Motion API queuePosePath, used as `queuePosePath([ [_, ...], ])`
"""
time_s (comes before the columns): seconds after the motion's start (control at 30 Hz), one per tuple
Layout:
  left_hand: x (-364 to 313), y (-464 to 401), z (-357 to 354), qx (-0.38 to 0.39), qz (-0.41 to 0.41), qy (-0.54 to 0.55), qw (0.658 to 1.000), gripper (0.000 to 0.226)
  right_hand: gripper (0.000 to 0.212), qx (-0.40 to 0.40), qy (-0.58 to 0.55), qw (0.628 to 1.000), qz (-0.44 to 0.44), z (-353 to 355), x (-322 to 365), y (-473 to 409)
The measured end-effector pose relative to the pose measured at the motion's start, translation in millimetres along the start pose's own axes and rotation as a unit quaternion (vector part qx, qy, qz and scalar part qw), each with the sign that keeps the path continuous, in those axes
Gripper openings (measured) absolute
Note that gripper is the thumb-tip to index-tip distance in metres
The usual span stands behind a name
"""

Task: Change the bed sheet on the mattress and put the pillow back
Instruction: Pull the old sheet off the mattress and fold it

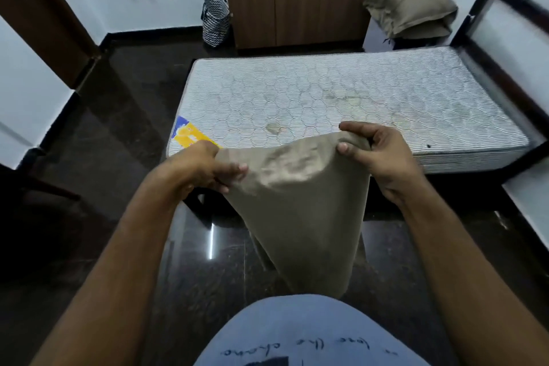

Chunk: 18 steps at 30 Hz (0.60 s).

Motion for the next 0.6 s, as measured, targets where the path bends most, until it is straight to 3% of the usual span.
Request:
queuePosePath([
  [0.1, 28, 9, -15, 0.094, 0.069, -0.113, 0.987, 0.082, 0.049, 0.008, 0.021, 1.000, -0.015, -6, -13, 13],
  [0.17, 35, 9, -21, 0.101, 0.085, -0.146, 0.980, 0.090, 0.053, 0.007, 0.032, 0.999, -0.025, -8, -22, 19],
  [0.27, 20, 18, -21, 0.023, 0.060, -0.325, 0.943, 0.064, 0.059, -0.009, 0.026, 0.999, -0.027, -9, -30, 27],
  [0.37, -1, 25, -15, -0.075, 0.054, -0.420, 0.903, 0.060, 0.059, -0.057, 0.010, 0.998, -0.009, -5, -34, 37],
  [0.43, -8, 25, -5, -0.135, 0.058, -0.413, 0.899, 0.062, 0.056, -0.085, 0.052, 0.995, 0.018, -3, -32, 43],
  [0.6, -24, 20, 8, -0.223, -0.033, -0.384, 0.895, 0.025, 0.051, -0.131, 0.148, 0.978, 0.073, 1, -24, 51],
])
Point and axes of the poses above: each hand's wrist, its own y-axis away from the middle knuckle, its own z-axis out of the back of the hand, x = y × z, the point moved 10 cm from there along -y, towards the middle knuckle, and after that the axes turned 11 degrees about -y, right-handed, at the moved point
